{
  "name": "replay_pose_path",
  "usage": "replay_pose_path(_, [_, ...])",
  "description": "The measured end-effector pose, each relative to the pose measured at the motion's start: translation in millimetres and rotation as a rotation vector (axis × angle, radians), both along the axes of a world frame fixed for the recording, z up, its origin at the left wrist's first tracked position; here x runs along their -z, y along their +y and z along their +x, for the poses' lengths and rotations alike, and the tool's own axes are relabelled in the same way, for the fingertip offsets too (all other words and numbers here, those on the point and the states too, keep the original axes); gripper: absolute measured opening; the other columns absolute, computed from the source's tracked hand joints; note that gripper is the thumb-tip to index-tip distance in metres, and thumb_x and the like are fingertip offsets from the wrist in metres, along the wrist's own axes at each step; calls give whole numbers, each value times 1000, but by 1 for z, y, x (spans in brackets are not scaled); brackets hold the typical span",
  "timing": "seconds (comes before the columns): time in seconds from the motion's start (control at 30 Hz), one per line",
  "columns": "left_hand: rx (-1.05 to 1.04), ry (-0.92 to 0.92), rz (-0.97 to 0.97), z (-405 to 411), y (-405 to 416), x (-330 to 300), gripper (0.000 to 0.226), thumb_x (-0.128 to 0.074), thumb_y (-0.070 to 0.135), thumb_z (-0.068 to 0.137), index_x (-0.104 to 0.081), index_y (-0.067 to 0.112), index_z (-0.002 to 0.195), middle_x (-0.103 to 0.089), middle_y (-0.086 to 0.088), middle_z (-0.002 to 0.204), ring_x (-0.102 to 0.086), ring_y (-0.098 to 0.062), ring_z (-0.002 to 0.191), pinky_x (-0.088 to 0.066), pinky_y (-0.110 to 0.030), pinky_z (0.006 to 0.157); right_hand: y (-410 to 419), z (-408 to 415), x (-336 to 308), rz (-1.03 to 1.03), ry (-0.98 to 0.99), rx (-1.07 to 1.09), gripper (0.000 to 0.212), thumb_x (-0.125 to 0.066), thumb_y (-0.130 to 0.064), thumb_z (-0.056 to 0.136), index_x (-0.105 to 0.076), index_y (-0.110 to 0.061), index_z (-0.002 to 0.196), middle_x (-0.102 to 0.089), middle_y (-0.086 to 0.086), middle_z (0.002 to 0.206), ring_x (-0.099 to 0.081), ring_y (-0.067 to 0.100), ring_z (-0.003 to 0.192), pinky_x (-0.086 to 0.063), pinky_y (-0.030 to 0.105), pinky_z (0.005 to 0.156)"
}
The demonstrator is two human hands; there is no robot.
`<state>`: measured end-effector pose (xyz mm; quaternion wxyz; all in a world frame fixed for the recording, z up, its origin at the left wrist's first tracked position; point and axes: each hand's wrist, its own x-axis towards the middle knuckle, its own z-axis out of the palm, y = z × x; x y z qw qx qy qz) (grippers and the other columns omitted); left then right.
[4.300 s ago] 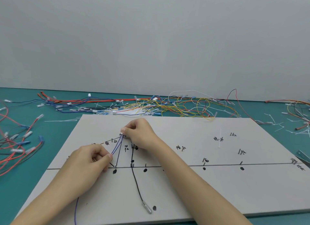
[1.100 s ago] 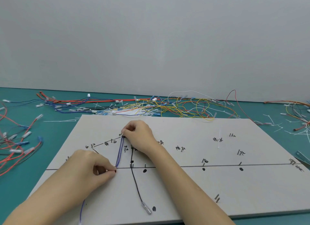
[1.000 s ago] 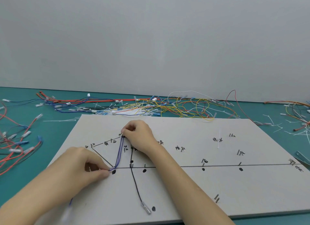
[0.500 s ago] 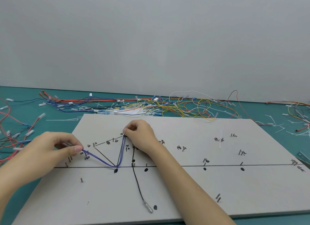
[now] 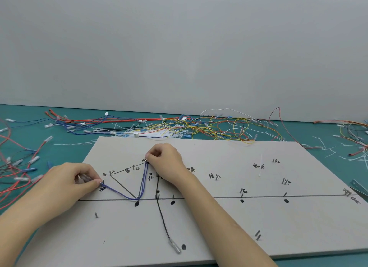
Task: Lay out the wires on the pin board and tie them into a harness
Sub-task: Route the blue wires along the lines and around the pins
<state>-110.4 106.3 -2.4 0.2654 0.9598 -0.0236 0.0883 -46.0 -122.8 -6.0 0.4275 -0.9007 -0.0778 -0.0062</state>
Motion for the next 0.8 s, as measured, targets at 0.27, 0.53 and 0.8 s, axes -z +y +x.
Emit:
replay_pose_path(0.27, [4, -64, 6, 0, 4, 9, 34, -85, 16, 69, -65, 43, 60, -59, 12, 72, -52, -9, 70, -34, -30, 60, 2, 4, 3, -60, -9, 0, 18, -53, -24, 93, -70, -20, 92, -69, -1, 102, -59, 21, 95, -42, 37, 97])
replay_pose_path(0.53, [74, -130, 71, -1, 0, 6, 55, -83, -1, 61, -63, 50, 56, -63, 33, 81, -48, -7, 76, -34, -28, 64, 2, 6, 5, -82, -20, 2, 17, -53, -25, 93, -69, -21, 90, -68, -2, 101, -59, 21, 95, -42, 37, 95])
replay_pose_path(0.8, [49, -130, 36, -4, -3, 8, 23, -80, 32, 74, -67, 51, 71, -63, 24, 76, -48, -6, 76, -34, -26, 61, 2, 3, 3, -108, -11, -5, 25, -44, -19, 95, -69, -21, 95, -64, 1, 108, -57, 24, 102, -37, 36, 93])
